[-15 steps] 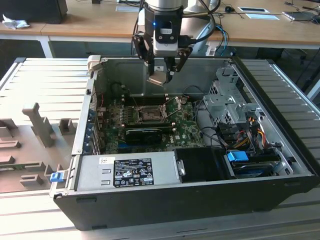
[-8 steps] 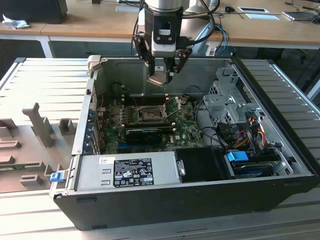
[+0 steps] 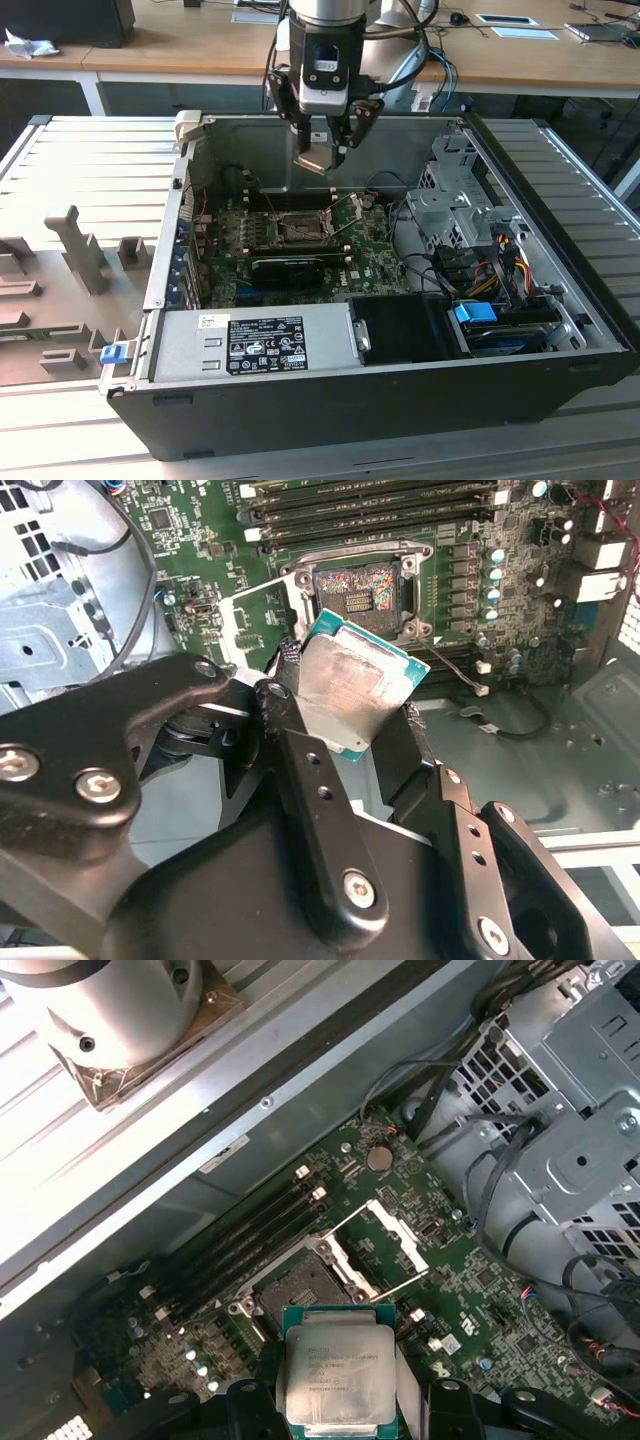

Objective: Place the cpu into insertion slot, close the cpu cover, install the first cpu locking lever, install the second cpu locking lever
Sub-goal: 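Place the cpu into insertion slot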

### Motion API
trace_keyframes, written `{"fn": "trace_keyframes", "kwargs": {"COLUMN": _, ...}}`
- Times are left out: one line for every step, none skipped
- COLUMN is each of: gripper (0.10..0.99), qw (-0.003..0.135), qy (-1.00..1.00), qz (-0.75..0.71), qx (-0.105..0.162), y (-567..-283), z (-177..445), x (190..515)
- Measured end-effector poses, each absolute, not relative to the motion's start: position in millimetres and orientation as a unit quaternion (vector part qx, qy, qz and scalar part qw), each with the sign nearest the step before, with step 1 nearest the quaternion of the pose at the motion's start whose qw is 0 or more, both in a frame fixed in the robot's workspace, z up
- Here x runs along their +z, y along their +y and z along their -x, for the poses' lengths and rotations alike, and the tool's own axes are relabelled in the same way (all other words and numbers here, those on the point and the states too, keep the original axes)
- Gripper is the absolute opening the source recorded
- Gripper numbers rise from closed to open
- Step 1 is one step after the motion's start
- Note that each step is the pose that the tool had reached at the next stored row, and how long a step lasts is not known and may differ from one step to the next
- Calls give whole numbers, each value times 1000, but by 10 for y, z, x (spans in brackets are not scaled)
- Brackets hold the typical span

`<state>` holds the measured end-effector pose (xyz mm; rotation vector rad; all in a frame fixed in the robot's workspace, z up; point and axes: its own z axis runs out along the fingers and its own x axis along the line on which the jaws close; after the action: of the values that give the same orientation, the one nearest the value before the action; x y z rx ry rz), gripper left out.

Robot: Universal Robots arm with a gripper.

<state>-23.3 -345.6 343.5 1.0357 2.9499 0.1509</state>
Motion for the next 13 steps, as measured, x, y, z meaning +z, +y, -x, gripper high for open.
{"fn": "trace_keyframes", "kwargs": {"gripper": 533, "qw": 6, "qy": 942, "qz": -333, "qx": 48, "y": -3456, "z": 233, "x": 3433}}
{"fn": "trace_keyframes", "kwargs": {"gripper": 533, "qw": 6, "qy": 941, "qz": -335, "qx": 48, "y": -3457, "z": 233, "x": 3431}}
{"fn": "trace_keyframes", "kwargs": {"gripper": 533, "qw": 6, "qy": 941, "qz": -336, "qx": 49, "y": -3456, "z": 233, "x": 3430}}
{"fn": "trace_keyframes", "kwargs": {"gripper": 533, "qw": 6, "qy": 940, "qz": -338, "qx": 49, "y": -3456, "z": 233, "x": 3427}}
{"fn": "trace_keyframes", "kwargs": {"gripper": 533, "qw": 6, "qy": 939, "qz": -339, "qx": 49, "y": -3456, "z": 233, "x": 3425}}
{"fn": "trace_keyframes", "kwargs": {"gripper": 533, "qw": 6, "qy": 938, "qz": -342, "qx": 49, "y": -3456, "z": 233, "x": 3422}}
{"fn": "trace_keyframes", "kwargs": {"gripper": 533, "qw": 6, "qy": 938, "qz": -344, "qx": 49, "y": -3456, "z": 233, "x": 3419}}
{"fn": "trace_keyframes", "kwargs": {"gripper": 533, "qw": 6, "qy": 937, "qz": -345, "qx": 50, "y": -3456, "z": 233, "x": 3417}}
{"fn": "trace_keyframes", "kwargs": {"gripper": 533, "qw": 6, "qy": 936, "qz": -348, "qx": 50, "y": -3456, "z": 233, "x": 3413}}
{"fn": "trace_keyframes", "kwargs": {"gripper": 533, "qw": 6, "qy": 936, "qz": -350, "qx": 50, "y": -3456, "z": 233, "x": 3411}}
{"fn": "trace_keyframes", "kwargs": {"gripper": 533, "qw": 6, "qy": 935, "qz": -352, "qx": 50, "y": -3456, "z": 233, "x": 3408}}
{"fn": "trace_keyframes", "kwargs": {"gripper": 533, "qw": 6, "qy": 934, "qz": -353, "qx": 50, "y": -3456, "z": 233, "x": 3406}}
{"fn": "trace_keyframes", "kwargs": {"gripper": 533, "qw": 6, "qy": 933, "qz": -355, "qx": 51, "y": -3456, "z": 233, "x": 3403}}
